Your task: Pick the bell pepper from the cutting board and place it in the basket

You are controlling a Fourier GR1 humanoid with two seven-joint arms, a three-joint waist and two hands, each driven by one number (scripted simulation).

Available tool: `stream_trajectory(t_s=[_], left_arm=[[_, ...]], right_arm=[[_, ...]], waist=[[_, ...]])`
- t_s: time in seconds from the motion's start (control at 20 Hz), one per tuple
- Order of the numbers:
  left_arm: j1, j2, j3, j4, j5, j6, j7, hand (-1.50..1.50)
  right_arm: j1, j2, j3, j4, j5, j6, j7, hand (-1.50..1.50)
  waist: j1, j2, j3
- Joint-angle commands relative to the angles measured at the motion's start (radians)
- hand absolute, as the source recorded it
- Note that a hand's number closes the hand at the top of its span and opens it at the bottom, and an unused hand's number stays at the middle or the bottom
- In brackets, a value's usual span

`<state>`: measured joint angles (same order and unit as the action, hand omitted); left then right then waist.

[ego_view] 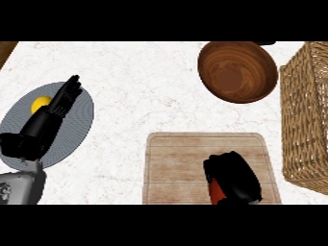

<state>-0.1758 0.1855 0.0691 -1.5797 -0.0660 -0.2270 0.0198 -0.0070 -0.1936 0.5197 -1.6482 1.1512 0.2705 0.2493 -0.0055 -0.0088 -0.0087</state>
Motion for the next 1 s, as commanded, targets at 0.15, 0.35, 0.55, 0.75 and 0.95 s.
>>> stream_trajectory(t_s=[0.15,0.35,0.55,0.75,0.95], left_arm=[[0.012,0.015,0.027,-0.006,0.004,0.001,-0.005,0.0],[0.033,-0.013,-0.002,-0.023,-0.008,0.009,0.0,0.0],[0.029,0.001,0.006,-0.033,-0.012,0.009,0.013,0.0],[0.022,0.021,0.03,-0.045,0.028,-0.022,0.029,0.0],[0.026,0.01,0.027,-0.027,-0.002,0.008,0.012,0.0]], right_arm=[[0.348,-0.125,-0.056,-0.254,0.001,-0.177,0.022,1.5],[0.478,-0.104,-0.061,-0.327,-0.083,-0.28,-0.04,1.5],[0.566,-0.055,-0.032,-0.545,-0.233,-0.274,-0.071,1.5],[0.587,-0.015,-0.045,-0.754,-0.352,-0.308,-0.094,1.5],[0.673,-0.041,-0.094,-0.939,-0.439,-0.323,-0.102,1.5]], waist=[[-0.018,0.004,0.009],[-0.011,0.006,0.009],[-0.022,0.003,0.009],[-0.021,-0.001,0.009],[-0.026,0.001,0.009]])
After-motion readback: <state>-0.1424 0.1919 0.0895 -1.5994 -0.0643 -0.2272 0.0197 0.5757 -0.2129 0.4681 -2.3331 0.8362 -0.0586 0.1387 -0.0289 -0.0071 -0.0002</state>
